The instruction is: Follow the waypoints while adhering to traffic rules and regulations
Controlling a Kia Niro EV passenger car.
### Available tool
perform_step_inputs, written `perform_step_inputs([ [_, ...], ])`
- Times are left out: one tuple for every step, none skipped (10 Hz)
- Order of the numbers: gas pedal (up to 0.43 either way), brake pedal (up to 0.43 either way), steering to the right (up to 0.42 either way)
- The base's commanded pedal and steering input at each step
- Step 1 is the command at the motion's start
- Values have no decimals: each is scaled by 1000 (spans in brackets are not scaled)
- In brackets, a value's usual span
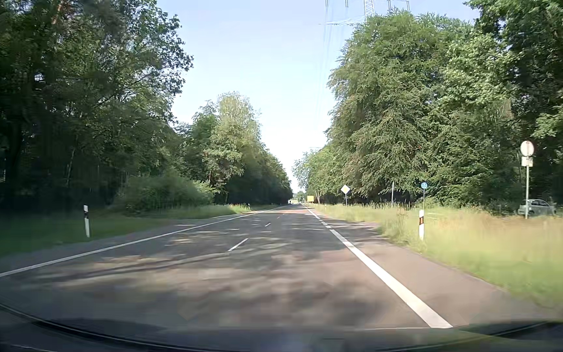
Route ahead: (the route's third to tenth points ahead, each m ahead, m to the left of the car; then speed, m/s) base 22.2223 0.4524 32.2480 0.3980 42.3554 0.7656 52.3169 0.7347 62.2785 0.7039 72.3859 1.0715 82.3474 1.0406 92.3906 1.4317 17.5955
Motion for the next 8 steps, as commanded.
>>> perform_step_inputs([
  [98, 30, 0],
  [87, 30, 1],
  [87, 30, 0],
  [87, 30, 1],
  [87, 30, 0],
  [87, 30, 0],
  [87, 30, 0],
  [87, 30, 1],
])
